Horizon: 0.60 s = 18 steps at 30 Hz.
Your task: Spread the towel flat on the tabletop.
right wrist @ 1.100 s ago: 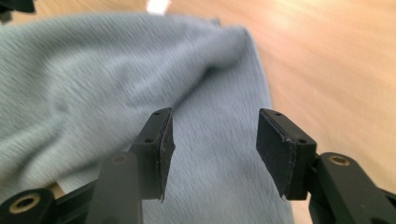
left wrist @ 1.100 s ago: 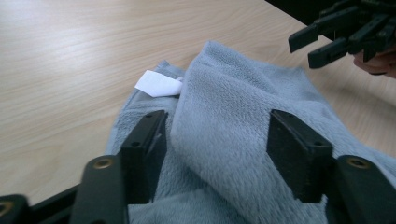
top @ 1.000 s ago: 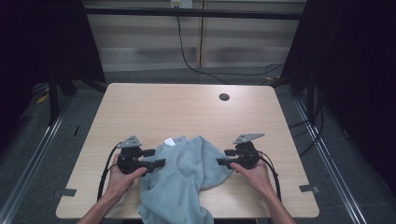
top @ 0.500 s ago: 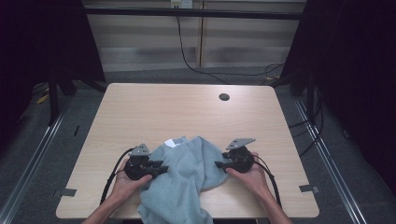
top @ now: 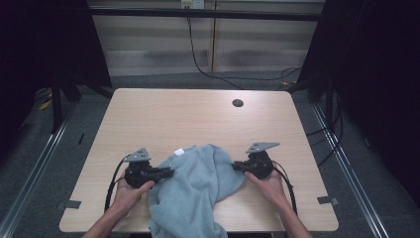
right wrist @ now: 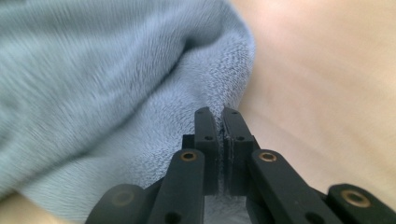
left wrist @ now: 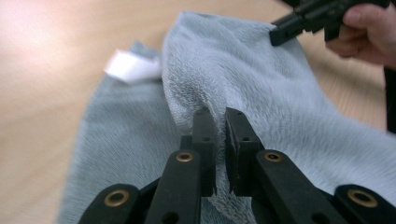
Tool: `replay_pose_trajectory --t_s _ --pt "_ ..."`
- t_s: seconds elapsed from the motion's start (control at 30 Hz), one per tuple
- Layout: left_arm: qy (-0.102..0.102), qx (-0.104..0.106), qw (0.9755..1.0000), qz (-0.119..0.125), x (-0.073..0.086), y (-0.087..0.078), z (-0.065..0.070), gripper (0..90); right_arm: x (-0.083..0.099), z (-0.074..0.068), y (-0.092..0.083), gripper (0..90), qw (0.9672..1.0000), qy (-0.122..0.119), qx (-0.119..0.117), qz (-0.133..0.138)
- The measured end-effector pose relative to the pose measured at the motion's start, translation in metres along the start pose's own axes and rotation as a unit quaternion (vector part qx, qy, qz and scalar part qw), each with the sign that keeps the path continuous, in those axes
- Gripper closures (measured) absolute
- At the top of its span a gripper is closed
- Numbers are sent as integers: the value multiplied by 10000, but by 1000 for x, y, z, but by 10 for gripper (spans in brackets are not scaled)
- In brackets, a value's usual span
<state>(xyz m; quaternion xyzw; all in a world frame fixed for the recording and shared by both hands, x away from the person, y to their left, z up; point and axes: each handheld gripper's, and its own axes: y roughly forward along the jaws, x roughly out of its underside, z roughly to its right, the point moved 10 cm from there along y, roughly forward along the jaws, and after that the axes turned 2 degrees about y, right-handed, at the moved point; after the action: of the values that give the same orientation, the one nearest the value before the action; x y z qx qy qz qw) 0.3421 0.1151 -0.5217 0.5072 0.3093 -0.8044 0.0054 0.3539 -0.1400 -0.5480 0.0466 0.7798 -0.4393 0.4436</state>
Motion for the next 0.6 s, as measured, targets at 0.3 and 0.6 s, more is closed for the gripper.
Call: replay_pose_trajectory --t_s 0.3,0.6 --pt "95 -234 9968 753 -57 -32 -7 851 -83 9 -47 871 9945 -137 181 1027" --pt "359 -628 9893 1266 -119 -63 -14 853 -158 15 -105 871 9828 -373 496 1741"
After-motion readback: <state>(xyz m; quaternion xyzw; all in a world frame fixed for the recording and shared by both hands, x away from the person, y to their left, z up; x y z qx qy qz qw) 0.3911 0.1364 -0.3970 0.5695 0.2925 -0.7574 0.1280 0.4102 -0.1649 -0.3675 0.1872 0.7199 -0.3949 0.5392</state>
